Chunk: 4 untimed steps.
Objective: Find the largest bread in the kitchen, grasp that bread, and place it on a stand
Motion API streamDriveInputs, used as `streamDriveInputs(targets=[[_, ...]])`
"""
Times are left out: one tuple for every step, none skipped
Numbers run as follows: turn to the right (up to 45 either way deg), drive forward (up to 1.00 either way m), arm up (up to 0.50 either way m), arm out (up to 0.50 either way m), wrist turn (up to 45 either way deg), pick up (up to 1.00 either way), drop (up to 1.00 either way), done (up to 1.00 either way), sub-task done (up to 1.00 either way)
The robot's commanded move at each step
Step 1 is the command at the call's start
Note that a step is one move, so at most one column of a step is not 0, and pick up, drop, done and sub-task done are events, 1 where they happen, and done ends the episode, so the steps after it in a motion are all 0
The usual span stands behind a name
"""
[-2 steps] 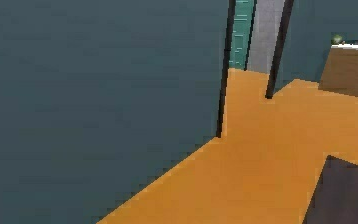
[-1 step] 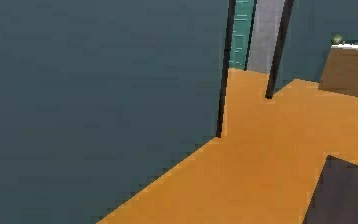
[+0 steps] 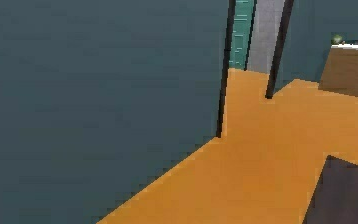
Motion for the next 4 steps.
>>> streamDriveInputs(targets=[[0.0,0.00,0.00,0.00,45.0,0.00,0.00,0.00,0.00],[0.0,0.00,0.00,0.00,45.0,0.00,0.00,0.00,0.00],[0.0,0.00,0.00,0.00,42.0,0.00,0.00,0.00,0.00],[0.0,0.00,-0.24,0.00,0.0,0.00,0.00,0.00,0.00]])
